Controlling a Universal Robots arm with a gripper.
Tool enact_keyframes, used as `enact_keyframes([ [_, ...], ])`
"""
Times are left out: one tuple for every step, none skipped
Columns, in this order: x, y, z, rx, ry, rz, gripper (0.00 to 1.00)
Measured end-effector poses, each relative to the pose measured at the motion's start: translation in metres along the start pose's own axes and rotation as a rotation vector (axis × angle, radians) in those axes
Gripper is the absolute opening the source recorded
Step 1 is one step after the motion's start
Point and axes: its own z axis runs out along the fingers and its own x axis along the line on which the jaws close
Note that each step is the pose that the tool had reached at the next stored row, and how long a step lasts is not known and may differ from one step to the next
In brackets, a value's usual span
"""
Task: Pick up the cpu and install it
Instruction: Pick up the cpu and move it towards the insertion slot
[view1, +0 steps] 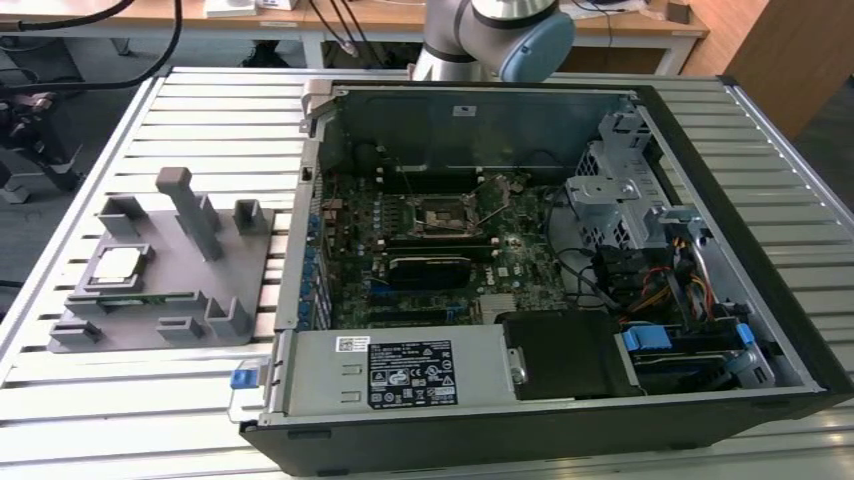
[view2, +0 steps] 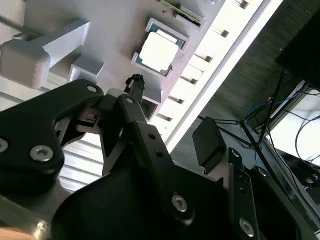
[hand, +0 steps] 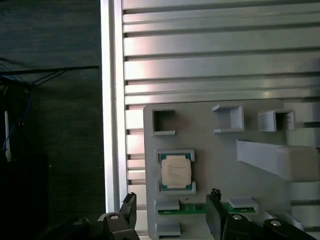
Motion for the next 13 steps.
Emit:
enact_keyframes([
  [-0.0001, -0.0001, 0.0018, 0.0003, 0.0003, -0.007, 0.66],
  [-0.0002, -0.0002, 0.0036, 0.0008, 0.0007, -0.014, 0.66],
  [-0.0002, -0.0003, 0.0054, 0.0013, 0.0011, -0.021, 0.66],
  [-0.0003, -0.0004, 0.0072, 0.0018, 0.0016, -0.028, 0.66],
  [-0.0004, -0.0005, 0.0086, 0.0023, 0.0018, -0.035, 0.66],
  [-0.0004, -0.0006, 0.0098, 0.0027, 0.0021, -0.042, 0.66],
  [-0.0004, -0.0007, 0.0107, 0.0030, 0.0025, -0.048, 0.66],
  [-0.0005, -0.0007, 0.0115, 0.0033, 0.0028, -0.053, 0.66],
  [-0.0006, -0.0008, 0.0123, 0.0035, 0.0031, -0.058, 0.66],
  [-0.0006, -0.0008, 0.0132, 0.0037, 0.0033, -0.064, 0.66],
  [-0.0007, -0.0011, 0.0139, 0.0039, 0.0023, -0.069, 0.66],
  [-0.0007, -0.0013, 0.0144, 0.0041, 0.0009, -0.074, 0.66],
  [-0.0008, -0.0016, 0.0154, 0.0040, 0.0000, -0.079, 0.66],
])
